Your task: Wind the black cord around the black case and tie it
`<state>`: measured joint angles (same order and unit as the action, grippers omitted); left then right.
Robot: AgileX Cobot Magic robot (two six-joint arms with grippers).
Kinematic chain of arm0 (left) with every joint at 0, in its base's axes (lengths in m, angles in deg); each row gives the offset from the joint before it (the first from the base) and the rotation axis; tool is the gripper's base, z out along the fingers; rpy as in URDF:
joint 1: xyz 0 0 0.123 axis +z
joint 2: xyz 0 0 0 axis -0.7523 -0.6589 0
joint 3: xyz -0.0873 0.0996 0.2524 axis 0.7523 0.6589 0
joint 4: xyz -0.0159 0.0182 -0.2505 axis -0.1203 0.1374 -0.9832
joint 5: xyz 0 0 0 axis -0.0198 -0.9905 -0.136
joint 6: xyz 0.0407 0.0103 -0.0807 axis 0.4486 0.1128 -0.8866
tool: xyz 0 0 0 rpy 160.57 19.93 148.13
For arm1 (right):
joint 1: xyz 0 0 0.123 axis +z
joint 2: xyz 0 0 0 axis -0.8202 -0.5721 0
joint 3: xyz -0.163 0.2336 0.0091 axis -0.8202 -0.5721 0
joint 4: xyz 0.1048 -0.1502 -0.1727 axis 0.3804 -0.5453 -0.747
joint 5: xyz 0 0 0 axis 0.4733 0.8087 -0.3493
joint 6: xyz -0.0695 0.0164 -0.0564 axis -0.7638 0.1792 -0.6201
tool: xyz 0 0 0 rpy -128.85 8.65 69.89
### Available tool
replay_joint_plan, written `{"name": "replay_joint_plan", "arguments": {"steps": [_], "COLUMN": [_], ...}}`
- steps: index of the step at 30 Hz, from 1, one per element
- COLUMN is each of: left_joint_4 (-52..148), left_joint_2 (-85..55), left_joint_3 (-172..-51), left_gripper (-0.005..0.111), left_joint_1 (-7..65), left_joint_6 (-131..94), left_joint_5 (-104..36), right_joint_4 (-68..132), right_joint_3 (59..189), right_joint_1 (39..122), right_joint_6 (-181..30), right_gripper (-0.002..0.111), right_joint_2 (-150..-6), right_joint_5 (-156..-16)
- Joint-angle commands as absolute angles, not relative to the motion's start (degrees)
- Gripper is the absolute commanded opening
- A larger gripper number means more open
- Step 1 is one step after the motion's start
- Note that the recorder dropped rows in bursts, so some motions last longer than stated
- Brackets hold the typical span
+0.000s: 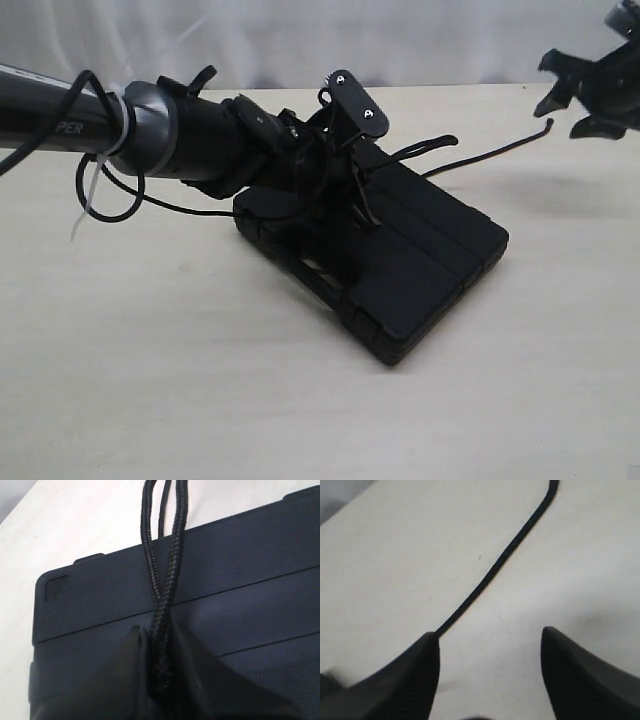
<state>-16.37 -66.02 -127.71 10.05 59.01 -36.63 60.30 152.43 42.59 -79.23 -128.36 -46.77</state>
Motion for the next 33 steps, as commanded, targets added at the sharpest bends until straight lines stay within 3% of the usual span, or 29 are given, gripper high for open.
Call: {"name": "replay_joint_plan", "arguments": {"steps": [1,3,6,8,12,15,20,26,33], "left_joint_4": [-15.5,-15.5,-16.1,-15.9,-15.3,-13.7,-10.5,11.8,21.3], "left_joint_2": [-66.0,-66.0,-66.0,-66.0,-65.6,-63.8,-58.2,-51.8,-50.0], "left_joint_3": [-127.8,-127.8,-127.8,-127.8,-127.8,-127.8,-127.8,-127.8,-124.9], "left_gripper": [0.000,0.000,0.000,0.015,0.052,0.066,0.066,0.062,0.019], "left_joint_1": [10.2,10.2,10.2,10.2,10.2,10.2,10.4,13.4,20.0], "left_joint_6": [58.6,58.6,58.6,58.6,58.7,58.7,56.9,29.4,15.0], "left_joint_5": [-36.2,-36.5,-40.5,-42.2,-42.1,-42.7,-51.3,-62.9,-71.6], "right_joint_4": [70.9,70.2,63.1,59.4,53.7,51.4,51.2,54.7,55.2], "right_joint_3": [155.2,157.6,159.2,158.9,157.9,154.2,144.0,133.6,124.2], "right_joint_1": [46.6,49.9,53.5,53.3,51.7,50.2,48.7,48.7,54.6], "right_joint_6": [-91.9,-96.5,-97.7,-94.4,-91.0,-90.2,-93.0,-97.7,-99.2], "right_gripper": [0.055,0.051,0.022,0.004,0.004,0.004,0.004,0.004,0.004], "right_joint_2": [-134.2,-136.0,-135.1,-132.3,-128.7,-125.9,-121.6,-118.6,-115.4], "right_joint_5": [-46.6,-45.7,-45.1,-44.9,-41.5,-41.2,-41.8,-43.7,-55.4]}}
